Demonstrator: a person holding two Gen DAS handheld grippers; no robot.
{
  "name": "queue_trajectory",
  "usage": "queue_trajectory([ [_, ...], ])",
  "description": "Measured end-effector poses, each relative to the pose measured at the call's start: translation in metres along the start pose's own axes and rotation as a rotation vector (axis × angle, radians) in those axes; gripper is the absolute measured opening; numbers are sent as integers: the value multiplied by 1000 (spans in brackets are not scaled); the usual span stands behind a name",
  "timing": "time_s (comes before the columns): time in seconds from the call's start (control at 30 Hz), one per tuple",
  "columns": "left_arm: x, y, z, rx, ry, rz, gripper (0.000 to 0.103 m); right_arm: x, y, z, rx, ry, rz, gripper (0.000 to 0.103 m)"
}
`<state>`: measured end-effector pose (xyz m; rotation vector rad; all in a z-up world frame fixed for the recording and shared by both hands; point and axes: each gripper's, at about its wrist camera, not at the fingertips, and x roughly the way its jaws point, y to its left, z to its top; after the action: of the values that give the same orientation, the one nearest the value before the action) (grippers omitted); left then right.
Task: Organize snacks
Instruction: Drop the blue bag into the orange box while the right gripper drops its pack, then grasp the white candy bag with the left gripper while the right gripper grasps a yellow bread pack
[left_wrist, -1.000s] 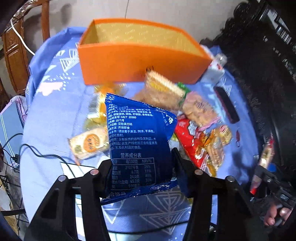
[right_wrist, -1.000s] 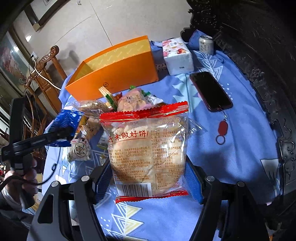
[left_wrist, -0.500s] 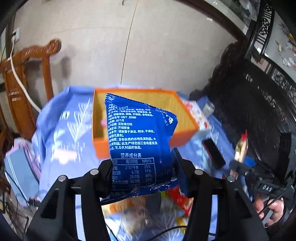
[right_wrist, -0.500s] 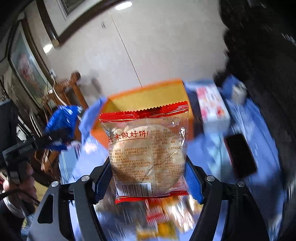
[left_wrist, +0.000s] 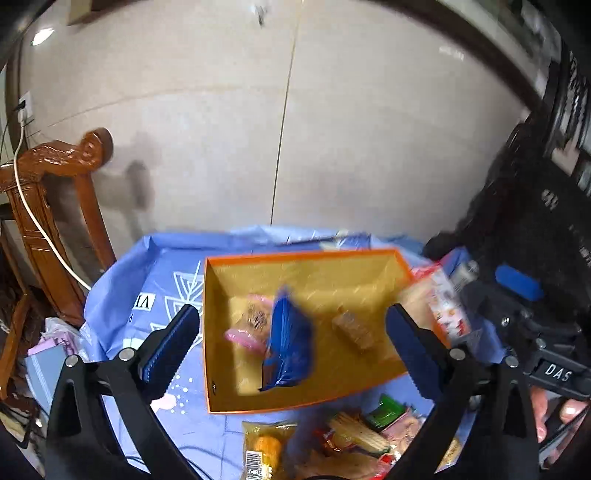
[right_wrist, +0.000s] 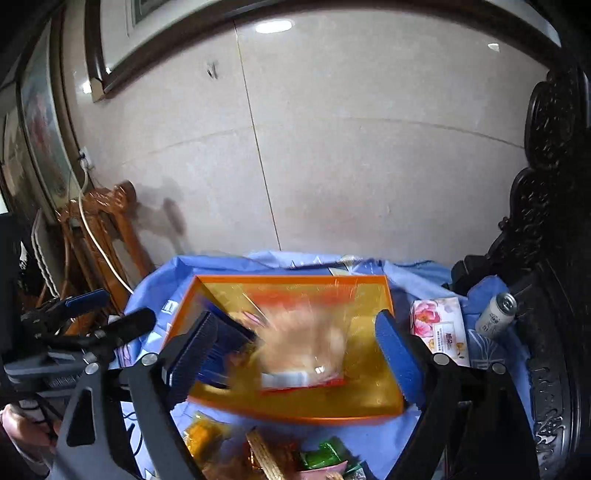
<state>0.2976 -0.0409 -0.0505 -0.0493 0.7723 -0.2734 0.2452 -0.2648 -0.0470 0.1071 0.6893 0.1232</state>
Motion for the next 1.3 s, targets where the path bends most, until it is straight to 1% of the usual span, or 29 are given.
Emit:
queue_trajectory([
  [0.03,-6,1,-2,-3,-10,-5,99,-7,0,-5,4,-13,8,93],
  [0.07,-13,4,-7,-4,-19,-10,99,-14,-1,-10,8,-20,13,94],
  [0.13,-21,8,-17,-6,-12,-6,99,-26,-4,-28,21,-10,19,94],
  [0.2,-25,14,-35,-20,18,-7,99,-35,-8,-49,37,21,27,94],
  [0.3,-29,22,-66,-49,60,-10,99,-48,-15,-78,27,57,8,94],
  [0.37,-33,25,-90,-50,89,-14,99,-58,-22,-105,15,93,-3,94],
  [0.43,-35,23,-109,-36,114,-15,99,-65,-29,-132,15,139,4,94],
  [0.57,-42,19,-148,2,167,-14,99,-70,-44,-187,51,242,0,94],
  [0.67,-45,16,-170,10,205,-11,99,-73,-55,-226,101,313,-13,94],
  [0.7,-47,16,-176,10,214,-8,99,-75,-56,-239,120,332,-3,94],
  [0.77,-50,16,-184,7,230,-9,99,-79,-53,-255,113,352,28,94],
  [0.8,-51,17,-187,6,237,-9,99,-78,-50,-259,94,366,44,94],
  [0.83,-52,17,-190,6,244,-7,99,-76,-41,-268,39,393,69,94],
  [0.9,-56,21,-194,5,253,13,99,-75,-25,-274,-51,415,92,94],
  [0.93,-59,24,-196,-2,251,20,99,-73,-10,-279,-136,426,119,94],
  [0.97,-62,27,-198,-13,251,25,99,-73,-2,-281,-185,428,133,94],
  [1.0,-64,30,-198,-27,255,29,99,-71,13,-287,-273,434,153,94],
  [1.03,-66,33,-200,-41,259,31,99,-69,21,-290,-330,440,164,93],
  [1.07,-69,37,-202,-54,262,33,99,-67,31,-294,-405,452,179,92],
  [1.1,-71,39,-204,-66,265,37,99,-64,39,-299,-473,466,196,88],
  [1.13,-73,41,-205,-72,266,41,99,-61,43,-300,-518,480,208,84],
  [1.17,-76,44,-209,-82,267,49,99,-59,46,-303,-557,491,219,82],
  [1.3,-88,53,-223,-125,274,71,99,-50,56,-308,-711,512,238,81],
])
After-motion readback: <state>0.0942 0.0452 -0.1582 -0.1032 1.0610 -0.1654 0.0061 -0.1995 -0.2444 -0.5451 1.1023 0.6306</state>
